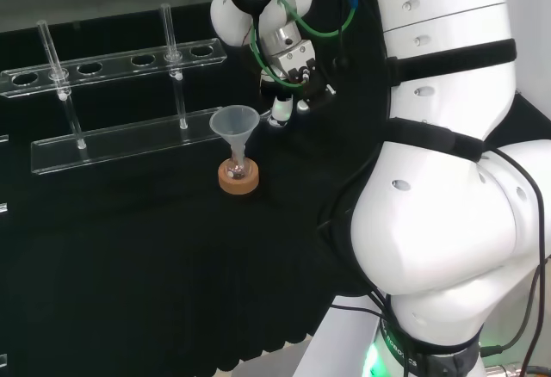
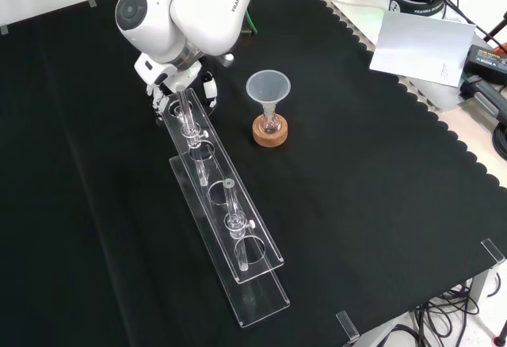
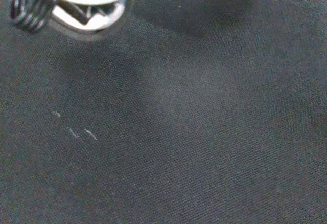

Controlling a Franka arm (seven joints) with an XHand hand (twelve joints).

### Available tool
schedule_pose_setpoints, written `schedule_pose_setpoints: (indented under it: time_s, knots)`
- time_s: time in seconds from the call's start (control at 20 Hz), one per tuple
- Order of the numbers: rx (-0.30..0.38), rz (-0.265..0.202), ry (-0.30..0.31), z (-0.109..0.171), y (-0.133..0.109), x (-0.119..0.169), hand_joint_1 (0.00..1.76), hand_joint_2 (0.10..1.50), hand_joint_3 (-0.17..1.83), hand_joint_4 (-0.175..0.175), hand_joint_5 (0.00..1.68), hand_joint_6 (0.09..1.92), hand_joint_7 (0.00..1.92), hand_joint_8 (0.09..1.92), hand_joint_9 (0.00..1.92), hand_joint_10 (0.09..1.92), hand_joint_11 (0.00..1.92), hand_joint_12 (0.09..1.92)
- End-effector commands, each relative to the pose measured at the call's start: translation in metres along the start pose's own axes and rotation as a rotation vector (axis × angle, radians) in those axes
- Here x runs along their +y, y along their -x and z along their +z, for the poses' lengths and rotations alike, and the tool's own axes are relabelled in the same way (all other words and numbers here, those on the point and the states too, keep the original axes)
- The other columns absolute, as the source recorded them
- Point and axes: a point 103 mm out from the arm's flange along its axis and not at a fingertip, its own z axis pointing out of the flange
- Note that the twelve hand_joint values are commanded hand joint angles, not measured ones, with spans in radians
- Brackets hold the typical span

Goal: Pick up the weighing funnel.

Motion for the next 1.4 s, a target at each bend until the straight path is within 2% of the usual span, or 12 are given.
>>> schedule_pose_setpoints:
  time_s: [0.05,0.45,1.25,1.35,1.4]
  knots:
    - [0.01,0.002,-0.01,0.0038,-0.0008,0.0029,0.95,0.54,0.62,0.009,0.64,0.46,0.54,0.63,0.83,0.44,0.63,1.24]
    - [0.035,0.011,-0.003,0.007,0.0021,0.0046,0.93,0.56,0.63,0.032,0.8,0.58,0.57,0.64,0.87,0.45,0.66,1.24]
    - [0.039,0.003,-0.013,0.0069,-0.0008,0.0118,0.91,0.59,0.62,0.024,0.79,0.65,0.58,0.64,0.89,0.44,0.71,1.2]
    - [0.038,0.009,-0.01,0.0073,-0.0006,0.0117,0.91,0.6,0.62,0.039,0.86,0.65,0.59,0.64,0.9,0.44,0.71,1.2]
    - [0.045,0.016,-0.012,0.0077,0.0001,0.0115,0.97,0.69,0.53,0.09,0.96,0.71,0.62,0.65,0.92,0.44,0.73,1.19]
